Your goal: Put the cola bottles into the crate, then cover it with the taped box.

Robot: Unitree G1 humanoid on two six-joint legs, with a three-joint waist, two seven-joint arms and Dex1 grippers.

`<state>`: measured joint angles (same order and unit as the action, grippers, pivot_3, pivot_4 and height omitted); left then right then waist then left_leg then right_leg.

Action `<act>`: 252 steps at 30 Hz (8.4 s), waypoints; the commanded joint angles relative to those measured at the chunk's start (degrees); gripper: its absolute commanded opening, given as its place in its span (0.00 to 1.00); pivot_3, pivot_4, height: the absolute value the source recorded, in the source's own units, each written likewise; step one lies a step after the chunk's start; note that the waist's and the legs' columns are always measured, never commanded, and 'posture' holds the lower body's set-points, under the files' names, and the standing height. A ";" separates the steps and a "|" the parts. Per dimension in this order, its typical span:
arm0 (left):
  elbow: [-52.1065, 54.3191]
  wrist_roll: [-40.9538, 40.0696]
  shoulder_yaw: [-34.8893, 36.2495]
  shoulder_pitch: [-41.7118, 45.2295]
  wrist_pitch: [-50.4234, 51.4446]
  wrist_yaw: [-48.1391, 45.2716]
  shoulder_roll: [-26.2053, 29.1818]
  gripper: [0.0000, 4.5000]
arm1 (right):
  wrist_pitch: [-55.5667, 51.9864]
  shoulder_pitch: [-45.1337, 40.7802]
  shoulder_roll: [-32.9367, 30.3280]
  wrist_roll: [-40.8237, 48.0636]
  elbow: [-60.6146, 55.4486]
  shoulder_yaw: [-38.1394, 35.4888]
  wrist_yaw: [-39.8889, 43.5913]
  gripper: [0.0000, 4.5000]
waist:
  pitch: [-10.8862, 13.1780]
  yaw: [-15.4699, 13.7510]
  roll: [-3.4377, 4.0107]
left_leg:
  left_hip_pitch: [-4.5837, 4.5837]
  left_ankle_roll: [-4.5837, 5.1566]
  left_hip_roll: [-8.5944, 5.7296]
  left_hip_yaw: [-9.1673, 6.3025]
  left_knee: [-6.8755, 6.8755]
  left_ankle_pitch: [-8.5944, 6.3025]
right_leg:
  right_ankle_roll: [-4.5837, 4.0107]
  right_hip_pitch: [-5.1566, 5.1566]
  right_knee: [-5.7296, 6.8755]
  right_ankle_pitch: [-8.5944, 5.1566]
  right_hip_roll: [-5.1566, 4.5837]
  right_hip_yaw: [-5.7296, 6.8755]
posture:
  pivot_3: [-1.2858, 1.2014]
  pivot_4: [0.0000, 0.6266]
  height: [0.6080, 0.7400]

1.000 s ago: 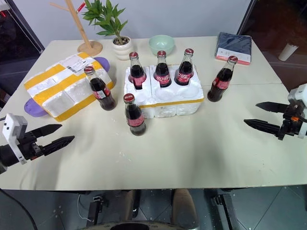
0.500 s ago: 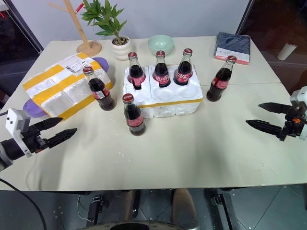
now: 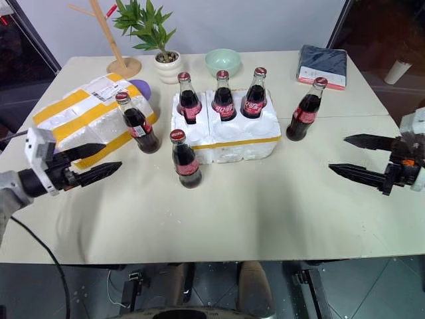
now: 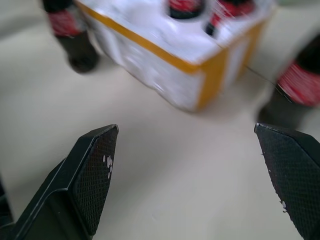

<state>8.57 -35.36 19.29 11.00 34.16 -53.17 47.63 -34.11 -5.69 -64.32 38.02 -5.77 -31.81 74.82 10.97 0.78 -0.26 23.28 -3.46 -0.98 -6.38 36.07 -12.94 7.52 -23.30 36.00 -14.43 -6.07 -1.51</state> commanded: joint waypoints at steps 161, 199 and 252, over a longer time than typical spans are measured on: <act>19.94 -4.73 -11.17 5.84 15.19 10.85 -16.12 0.61 | -12.16 -4.29 5.27 22.68 -25.45 4.25 -22.39 1.00 | 0.39 -0.64 -0.64 | 0.04 0.01 -0.02 -0.20 0.12 0.01 | 0.13 0.05 0.09 0.06 0.05 0.09 | 0.52 0.24 0.99; -30.98 23.05 -30.26 38.73 -20.71 -7.33 -21.75 0.61 | -11.04 -2.83 8.65 23.60 -27.08 5.34 -28.31 1.00 | 0.41 -1.40 -0.65 | 0.12 0.01 0.00 -0.21 0.09 0.01 | 0.31 -0.02 0.05 0.16 0.10 0.09 | 0.52 0.24 0.99; 8.96 -13.51 -16.05 35.40 18.91 -6.39 -7.29 1.00 | 13.08 -40.37 29.67 -18.39 39.97 19.00 -42.92 0.73 | 0.47 0.50 -0.53 | 0.10 -0.04 0.03 -0.20 -0.04 0.05 | 0.29 -0.13 0.13 0.17 0.16 0.04 | 0.52 0.24 0.99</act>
<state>16.79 -48.50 2.63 44.91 54.12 -59.74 40.32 -22.41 -44.43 -34.49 19.47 34.86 -11.81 31.41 11.43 1.27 -0.79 23.38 -3.49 -0.95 -6.58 36.02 -12.89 7.80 -23.42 36.12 -14.26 -5.91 -1.47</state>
